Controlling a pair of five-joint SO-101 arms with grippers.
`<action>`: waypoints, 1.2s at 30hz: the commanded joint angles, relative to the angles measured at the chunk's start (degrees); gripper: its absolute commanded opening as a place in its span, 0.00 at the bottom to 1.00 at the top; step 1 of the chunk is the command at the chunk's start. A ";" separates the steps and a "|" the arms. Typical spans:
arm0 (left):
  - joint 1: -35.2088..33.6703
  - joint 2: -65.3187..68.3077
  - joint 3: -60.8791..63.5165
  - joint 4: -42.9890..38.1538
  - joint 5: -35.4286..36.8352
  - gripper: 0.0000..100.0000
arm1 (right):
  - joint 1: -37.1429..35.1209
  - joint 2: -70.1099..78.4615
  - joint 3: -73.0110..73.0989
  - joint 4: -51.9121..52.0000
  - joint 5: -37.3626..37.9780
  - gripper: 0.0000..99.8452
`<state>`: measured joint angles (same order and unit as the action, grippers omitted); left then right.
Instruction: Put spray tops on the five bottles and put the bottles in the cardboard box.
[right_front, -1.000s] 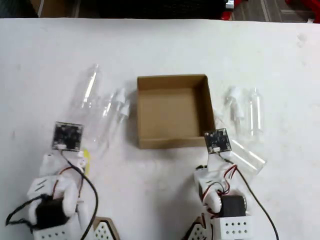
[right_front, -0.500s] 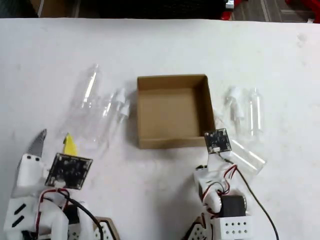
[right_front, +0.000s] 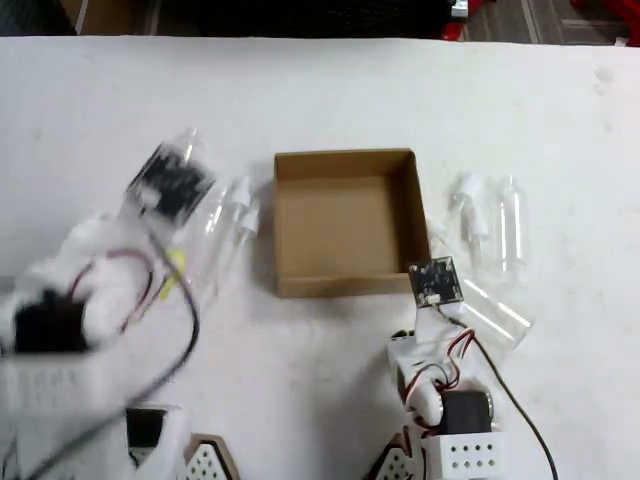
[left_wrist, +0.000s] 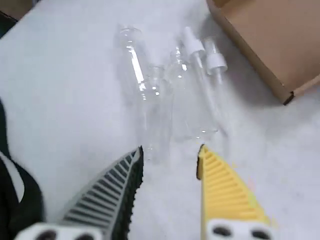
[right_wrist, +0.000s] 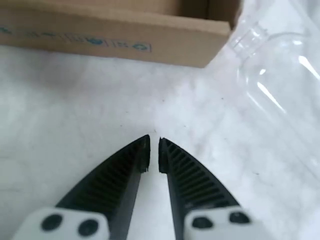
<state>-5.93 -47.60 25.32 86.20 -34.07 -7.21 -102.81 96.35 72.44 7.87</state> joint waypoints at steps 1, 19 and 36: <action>3.56 15.96 -13.45 3.08 -0.35 0.17 | -0.04 -0.31 0.53 0.40 0.44 0.02; -0.31 66.59 -51.60 4.31 -0.35 0.23 | -0.04 -0.31 0.53 0.40 0.44 0.02; -2.51 72.13 -53.01 1.41 2.37 0.23 | -0.04 -0.31 0.53 0.40 0.44 0.02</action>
<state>-7.60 25.01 -25.05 88.84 -33.36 -7.21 -102.81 96.35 72.44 7.87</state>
